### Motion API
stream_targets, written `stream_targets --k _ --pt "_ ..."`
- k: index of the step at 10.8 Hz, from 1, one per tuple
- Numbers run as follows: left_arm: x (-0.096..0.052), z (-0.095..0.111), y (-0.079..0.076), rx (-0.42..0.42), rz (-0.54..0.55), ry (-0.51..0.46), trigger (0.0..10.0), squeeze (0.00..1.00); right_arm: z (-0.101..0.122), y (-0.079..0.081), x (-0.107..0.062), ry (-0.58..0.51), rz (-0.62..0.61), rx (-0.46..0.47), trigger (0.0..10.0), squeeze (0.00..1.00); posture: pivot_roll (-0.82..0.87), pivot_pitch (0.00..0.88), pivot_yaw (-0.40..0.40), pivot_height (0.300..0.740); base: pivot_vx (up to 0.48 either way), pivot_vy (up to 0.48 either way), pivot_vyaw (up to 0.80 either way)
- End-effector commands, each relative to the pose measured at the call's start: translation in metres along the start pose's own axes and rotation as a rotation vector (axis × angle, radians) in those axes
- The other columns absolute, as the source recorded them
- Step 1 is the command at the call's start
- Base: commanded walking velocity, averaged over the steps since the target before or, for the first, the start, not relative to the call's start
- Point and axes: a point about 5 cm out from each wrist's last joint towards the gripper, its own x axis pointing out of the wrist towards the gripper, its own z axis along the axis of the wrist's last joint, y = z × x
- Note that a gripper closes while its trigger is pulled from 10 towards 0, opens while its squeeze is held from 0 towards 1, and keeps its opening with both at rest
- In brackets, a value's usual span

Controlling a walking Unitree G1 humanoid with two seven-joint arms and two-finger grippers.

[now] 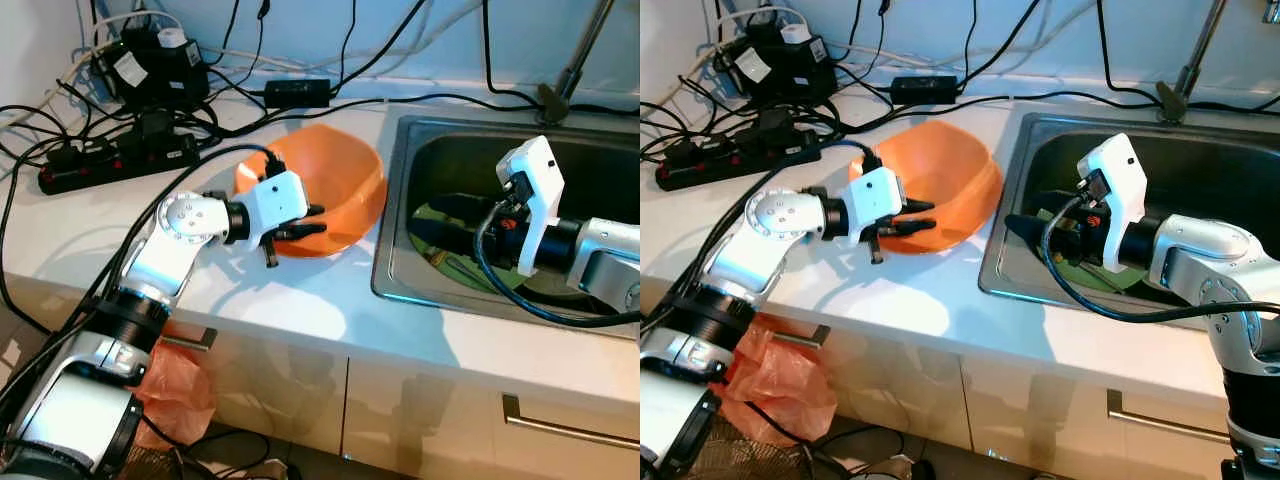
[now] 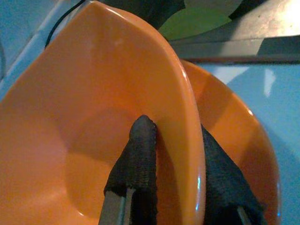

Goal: Kitchen organization

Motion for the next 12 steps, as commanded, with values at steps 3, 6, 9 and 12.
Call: stream_targets --k 3,6,9,12 --pt "0.002 -0.002 0.007 0.097 0.104 0.010 0.0 0.00 -0.004 0.000 0.002 -0.025 0.004 0.077 10.0 0.00 0.00 0.050 0.070 0.740 0.000 0.000 0.00" --pt "0.005 0.004 0.010 0.344 0.331 -0.038 0.0 0.00 0.001 -0.012 0.011 -0.147 -0.069 0.299 10.0 0.00 0.00 0.048 0.071 0.740 0.000 0.000 0.00" --pt "0.013 0.011 -0.002 0.574 0.398 -0.110 0.0 0.00 0.004 -0.013 0.023 -0.228 -0.063 0.464 10.0 0.00 0.00 0.046 0.069 0.740 0.000 0.000 0.00" --pt "0.026 0.009 -0.011 0.640 0.405 -0.132 0.0 0.00 0.019 -0.011 0.031 -0.269 -0.032 0.518 10.0 0.00 0.00 0.040 0.066 0.740 0.000 0.000 0.00"
